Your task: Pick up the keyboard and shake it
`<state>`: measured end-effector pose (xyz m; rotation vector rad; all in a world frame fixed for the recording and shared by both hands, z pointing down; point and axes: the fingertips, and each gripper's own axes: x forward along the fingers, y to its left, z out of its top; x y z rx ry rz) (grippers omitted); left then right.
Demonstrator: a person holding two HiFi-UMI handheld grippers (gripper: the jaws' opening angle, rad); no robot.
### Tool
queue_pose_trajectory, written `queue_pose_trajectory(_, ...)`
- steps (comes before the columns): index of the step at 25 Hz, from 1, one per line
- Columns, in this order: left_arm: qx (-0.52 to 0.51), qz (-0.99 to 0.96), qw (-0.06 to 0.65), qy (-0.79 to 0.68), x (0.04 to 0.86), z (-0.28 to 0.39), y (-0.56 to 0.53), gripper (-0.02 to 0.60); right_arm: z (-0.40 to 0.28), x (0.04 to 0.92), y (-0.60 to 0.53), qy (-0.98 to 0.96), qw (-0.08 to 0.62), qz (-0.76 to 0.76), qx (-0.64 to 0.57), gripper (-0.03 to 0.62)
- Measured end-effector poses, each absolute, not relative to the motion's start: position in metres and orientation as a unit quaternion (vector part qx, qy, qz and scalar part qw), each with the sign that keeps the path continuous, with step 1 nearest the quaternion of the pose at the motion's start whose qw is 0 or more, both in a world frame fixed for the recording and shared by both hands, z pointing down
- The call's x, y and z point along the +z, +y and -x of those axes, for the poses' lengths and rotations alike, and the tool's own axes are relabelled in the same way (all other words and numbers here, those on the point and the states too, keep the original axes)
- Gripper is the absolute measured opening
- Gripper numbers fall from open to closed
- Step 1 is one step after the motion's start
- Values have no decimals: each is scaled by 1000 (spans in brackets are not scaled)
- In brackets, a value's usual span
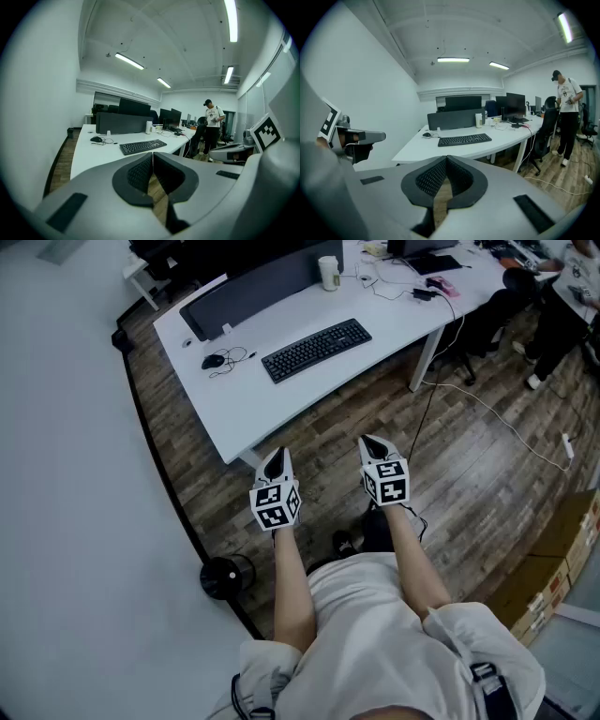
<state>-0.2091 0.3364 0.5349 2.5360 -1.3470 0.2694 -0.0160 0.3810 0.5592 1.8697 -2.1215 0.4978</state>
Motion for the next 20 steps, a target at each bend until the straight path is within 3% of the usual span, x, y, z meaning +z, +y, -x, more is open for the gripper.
queue_pose_trajectory(20,75,-886,125,-441,528,187,321,17,-1,553,377,-726,92,-654,191,40)
